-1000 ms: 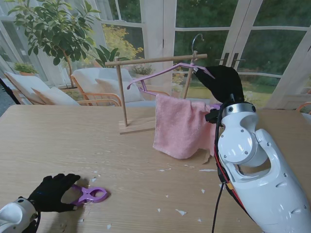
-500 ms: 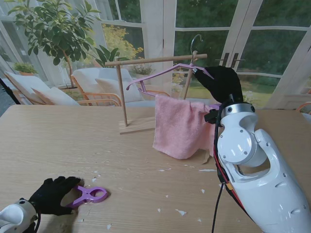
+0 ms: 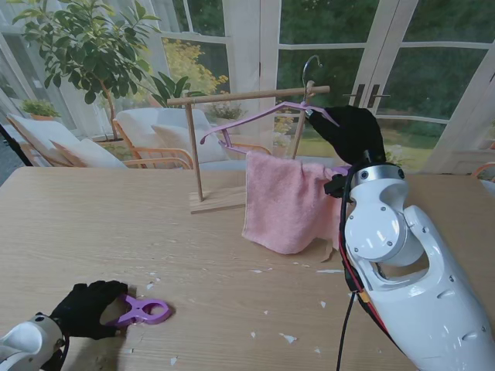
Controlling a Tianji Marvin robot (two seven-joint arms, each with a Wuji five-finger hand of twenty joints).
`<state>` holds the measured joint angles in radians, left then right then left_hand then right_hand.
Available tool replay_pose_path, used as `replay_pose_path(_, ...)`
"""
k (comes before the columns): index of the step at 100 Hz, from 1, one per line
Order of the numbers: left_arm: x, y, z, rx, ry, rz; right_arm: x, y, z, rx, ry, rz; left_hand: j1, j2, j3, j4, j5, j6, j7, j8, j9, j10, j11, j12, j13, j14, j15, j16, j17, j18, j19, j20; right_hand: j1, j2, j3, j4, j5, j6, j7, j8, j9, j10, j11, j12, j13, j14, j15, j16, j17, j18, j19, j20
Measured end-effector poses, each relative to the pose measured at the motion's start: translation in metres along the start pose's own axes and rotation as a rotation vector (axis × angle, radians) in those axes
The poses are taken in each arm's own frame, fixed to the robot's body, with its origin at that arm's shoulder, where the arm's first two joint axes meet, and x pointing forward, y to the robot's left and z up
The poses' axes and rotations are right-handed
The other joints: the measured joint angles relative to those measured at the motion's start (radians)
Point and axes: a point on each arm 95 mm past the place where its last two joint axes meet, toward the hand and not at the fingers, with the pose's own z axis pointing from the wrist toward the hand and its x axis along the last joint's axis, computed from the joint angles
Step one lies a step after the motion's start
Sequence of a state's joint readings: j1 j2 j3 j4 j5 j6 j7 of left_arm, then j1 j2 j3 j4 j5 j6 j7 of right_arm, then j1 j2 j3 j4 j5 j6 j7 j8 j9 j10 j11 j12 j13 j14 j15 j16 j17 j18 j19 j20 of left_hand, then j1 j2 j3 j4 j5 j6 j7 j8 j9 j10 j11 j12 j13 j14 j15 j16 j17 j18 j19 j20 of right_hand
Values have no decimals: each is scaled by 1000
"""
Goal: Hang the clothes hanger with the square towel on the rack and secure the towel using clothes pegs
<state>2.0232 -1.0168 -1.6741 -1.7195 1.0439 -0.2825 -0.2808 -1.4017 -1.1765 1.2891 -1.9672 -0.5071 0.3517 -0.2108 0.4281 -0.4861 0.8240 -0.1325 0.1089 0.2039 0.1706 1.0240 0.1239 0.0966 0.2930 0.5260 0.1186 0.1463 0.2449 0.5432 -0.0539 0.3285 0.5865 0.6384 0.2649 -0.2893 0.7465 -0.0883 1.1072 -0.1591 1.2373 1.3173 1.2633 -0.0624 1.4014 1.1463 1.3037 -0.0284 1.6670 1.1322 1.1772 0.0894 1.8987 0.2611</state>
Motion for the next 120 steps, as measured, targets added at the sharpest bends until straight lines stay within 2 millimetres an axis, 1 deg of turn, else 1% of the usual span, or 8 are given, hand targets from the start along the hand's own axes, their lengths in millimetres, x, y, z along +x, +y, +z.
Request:
replay_pose_path(35,1,-7,3,37,6,2,0,0,0,-2,0,2,32,-89,36,-14,-12,27,438,-64,91,0,293,148,100,50,294,158,54,-29,263,-42,0,0,0,0,0,0,0,0,0,0,0,1,0,0,0,0,0,0,0,0)
replay_pose_path(60,2,-8,4,63,5,19,1,1,1,-3,2,3,50,-124,28,-16,-14,28,648,-113,190,14,325,202,222,79,430,216,123,-29,351,-43,0,0,0,0,0,0,0,0,0,0,0,2,0,0,0,1,0,0,0,0)
replay_pose_path(71,3,-8,4,73,6,13,2,1,1,-4,2,3,143,-163,-45,-65,14,34,711,-117,254,43,322,254,329,97,509,236,178,-25,402,-36,0,0,0,0,0,0,0,0,0,0,0,2,0,0,0,1,0,0,0,0)
replay_pose_path(76,3,-8,4,77,5,9,2,1,1,-4,2,3,167,-165,-65,-87,26,35,712,-122,261,49,314,257,352,110,528,237,201,-25,418,-28,0,0,0,0,0,0,0,0,0,0,0,2,0,0,0,1,0,0,0,0)
replay_pose_path(85,3,-8,4,78,4,0,2,1,1,-4,2,3,165,-165,-62,-89,33,35,713,-166,262,57,314,239,356,112,515,236,208,-25,425,-28,0,0,0,0,0,0,0,0,0,0,0,2,0,0,0,1,0,0,0,0)
replay_pose_path(95,4,-9,3,67,5,-3,2,1,1,-4,3,3,105,-123,-23,-62,35,46,669,-250,250,72,333,171,277,118,436,199,158,-25,422,-52,0,0,0,0,0,0,0,0,1,0,0,2,0,0,0,1,0,0,0,0)
replay_pose_path(105,5,-10,2,41,0,-11,2,1,2,-4,3,3,25,-42,-3,-49,38,53,466,-409,199,91,340,163,164,106,303,114,94,-38,347,-84,0,0,0,0,0,0,0,0,1,0,0,2,0,0,1,1,0,0,0,0)
replay_pose_path(120,6,-10,-1,18,-24,-22,3,1,2,-5,3,2,-44,8,-16,-48,38,68,120,-559,143,60,346,139,26,94,133,17,21,-40,223,-117,0,0,0,0,0,0,0,0,1,0,0,2,0,0,1,1,0,0,0,0)
